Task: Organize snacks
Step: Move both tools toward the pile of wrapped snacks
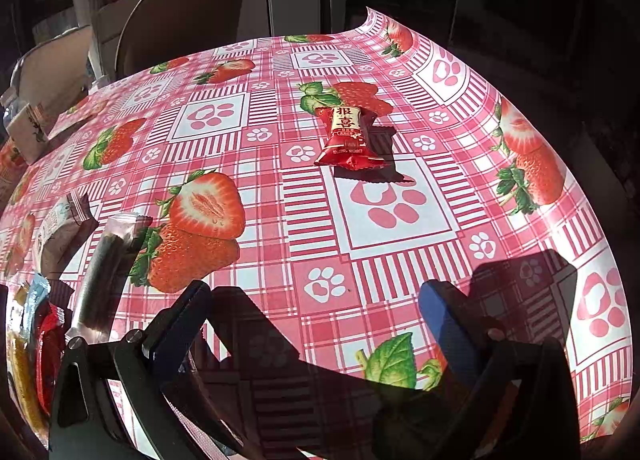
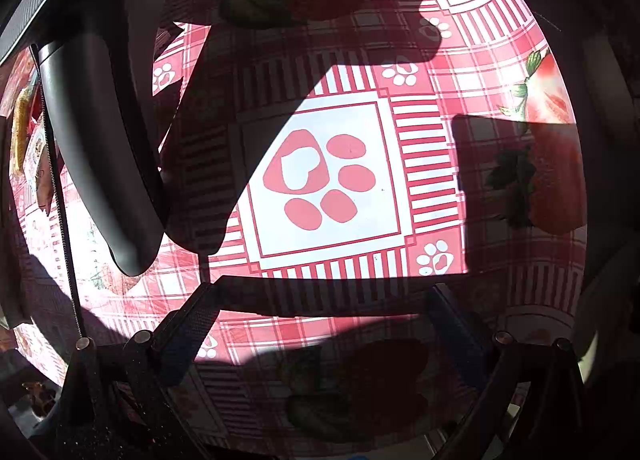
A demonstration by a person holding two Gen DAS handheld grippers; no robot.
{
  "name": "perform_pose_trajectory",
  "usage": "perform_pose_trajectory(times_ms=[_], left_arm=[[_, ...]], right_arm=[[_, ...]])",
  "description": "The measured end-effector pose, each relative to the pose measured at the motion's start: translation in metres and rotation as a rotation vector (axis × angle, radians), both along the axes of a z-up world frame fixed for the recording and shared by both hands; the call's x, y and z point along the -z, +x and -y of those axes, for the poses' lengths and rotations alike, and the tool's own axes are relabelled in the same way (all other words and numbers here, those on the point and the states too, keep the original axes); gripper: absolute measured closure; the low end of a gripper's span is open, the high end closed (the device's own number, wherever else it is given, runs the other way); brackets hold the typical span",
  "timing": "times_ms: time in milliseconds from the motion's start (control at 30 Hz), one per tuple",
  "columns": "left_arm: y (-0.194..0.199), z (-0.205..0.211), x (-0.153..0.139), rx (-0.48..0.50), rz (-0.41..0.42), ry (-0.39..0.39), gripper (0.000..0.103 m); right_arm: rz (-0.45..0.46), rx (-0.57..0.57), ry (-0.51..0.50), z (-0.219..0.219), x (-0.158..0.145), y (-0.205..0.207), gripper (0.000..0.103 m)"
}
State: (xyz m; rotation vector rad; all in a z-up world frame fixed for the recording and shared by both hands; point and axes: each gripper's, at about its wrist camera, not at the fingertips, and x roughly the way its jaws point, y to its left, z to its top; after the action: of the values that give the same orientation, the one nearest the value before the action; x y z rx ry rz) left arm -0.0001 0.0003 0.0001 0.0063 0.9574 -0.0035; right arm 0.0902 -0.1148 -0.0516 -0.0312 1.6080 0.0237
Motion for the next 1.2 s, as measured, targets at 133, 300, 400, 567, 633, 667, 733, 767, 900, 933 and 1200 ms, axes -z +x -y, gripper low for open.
perform_pose_trajectory(times_ms=[133, 300, 400, 567, 633, 667, 733, 767, 900, 933, 1200], left_arm=[[0.000, 0.000, 0.000, 0.000, 0.000, 0.000, 0.000], [0.000, 0.000, 0.000, 0.000, 0.000, 0.000, 0.000], [0.000, 0.000, 0.000, 0.000, 0.000, 0.000, 0.000], [0.000, 0.000, 0.000, 0.000, 0.000, 0.000, 0.000], [0.000, 0.000, 0.000, 0.000, 0.000, 0.001, 0.000], [0.000, 0.000, 0.000, -0.001, 0.000, 0.000, 0.000], [0.000, 0.000, -0.001, -0.009, -0.010, 0.001, 0.000], [0.003, 0.000, -0.002, -0.006, -0.041, 0.002, 0.000], [0.031, 0.001, -0.002, 0.047, -0.305, 0.008, 0.000], [0.032, 0.000, -0.004, 0.060, -0.324, 0.016, 0.000], [0.038, 0.000, -0.001, 0.100, -0.454, 0.025, 0.000]], right_arm=[[0.001, -0.001, 0.001, 0.002, 0.002, -0.001, 0.000], [-0.012, 0.001, 0.002, 0.001, 0.003, 0.003, 0.000], [-0.015, -0.001, 0.003, 0.001, 0.004, 0.005, 0.000], [0.002, -0.001, 0.009, 0.005, 0.006, 0.003, 0.000], [-0.005, -0.002, 0.010, 0.004, 0.006, 0.001, 0.000], [-0.020, -0.005, 0.013, 0.004, 0.004, -0.001, 0.000], [-0.036, -0.004, 0.012, 0.001, 0.005, 0.001, 0.000], [-0.049, -0.006, 0.014, 0.002, 0.006, 0.003, 0.000], [-0.051, 0.002, -0.015, 0.001, 0.012, 0.008, 0.000], [-0.049, 0.004, -0.017, 0.000, 0.013, 0.009, 0.000], [-0.227, -0.046, -0.090, 0.003, 0.011, 0.020, 0.000]])
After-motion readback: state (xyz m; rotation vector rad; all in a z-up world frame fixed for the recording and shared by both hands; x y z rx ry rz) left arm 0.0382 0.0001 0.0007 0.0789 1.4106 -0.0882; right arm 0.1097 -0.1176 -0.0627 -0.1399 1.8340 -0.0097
